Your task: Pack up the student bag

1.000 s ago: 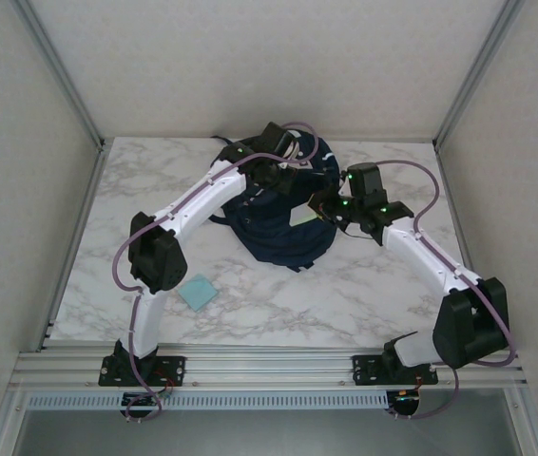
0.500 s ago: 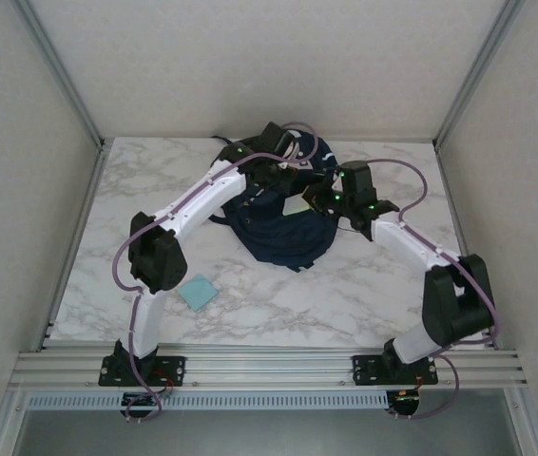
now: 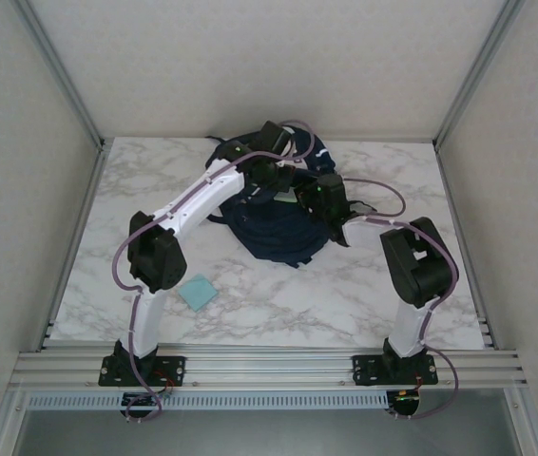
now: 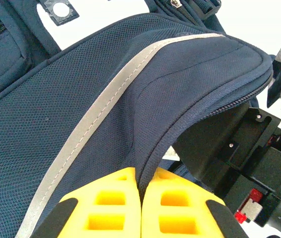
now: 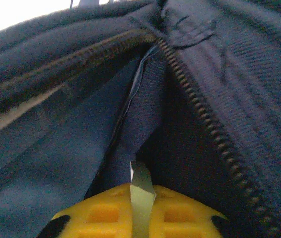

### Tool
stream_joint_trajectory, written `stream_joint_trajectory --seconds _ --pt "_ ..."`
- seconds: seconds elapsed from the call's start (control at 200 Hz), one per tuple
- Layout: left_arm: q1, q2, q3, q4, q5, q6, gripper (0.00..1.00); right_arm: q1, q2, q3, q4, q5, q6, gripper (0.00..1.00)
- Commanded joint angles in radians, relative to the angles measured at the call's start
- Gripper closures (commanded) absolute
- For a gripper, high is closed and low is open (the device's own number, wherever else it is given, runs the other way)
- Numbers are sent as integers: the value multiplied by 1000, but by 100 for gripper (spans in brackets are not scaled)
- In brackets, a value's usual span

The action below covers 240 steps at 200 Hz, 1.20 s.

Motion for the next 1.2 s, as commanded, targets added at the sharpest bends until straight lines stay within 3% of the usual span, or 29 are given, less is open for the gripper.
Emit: stream_joint_trajectory --seconds 0.0,0.11,0.24,0.43,0.731,0.801,0.876,0.916,1.006,1.196 --pt "-2 -41 14 31 30 -49 100 25 12 -24 107 61 64 75" --pt "3 -38 14 32 20 -50 100 20 -62 -21 -54 47 20 53" --pt "11 -29 17 39 19 -60 100 8 -157 12 -312 15 -76 40" --pt "23 -21 17 42 30 -69 100 -17 -242 110 -697 4 -279 33" --pt "23 -15 17 30 34 -77 100 -23 -378 169 -1022 13 -627 33" --pt "23 -21 14 13 31 -89 79 -17 -410 165 -1055 -50 -702 31" --pt "24 -45 -12 -5 9 -112 43 4 -432 168 -1089 -109 -763 26" --pt "24 -69 -41 -3 -5 -126 32 22 -440 170 -1104 -127 -781 23" --pt "37 -143 -136 19 -19 -152 22 71 -447 172 -1117 -151 -813 7" --pt "121 -340 -396 73 -47 -224 14 205 -398 187 -1081 -152 -853 1"
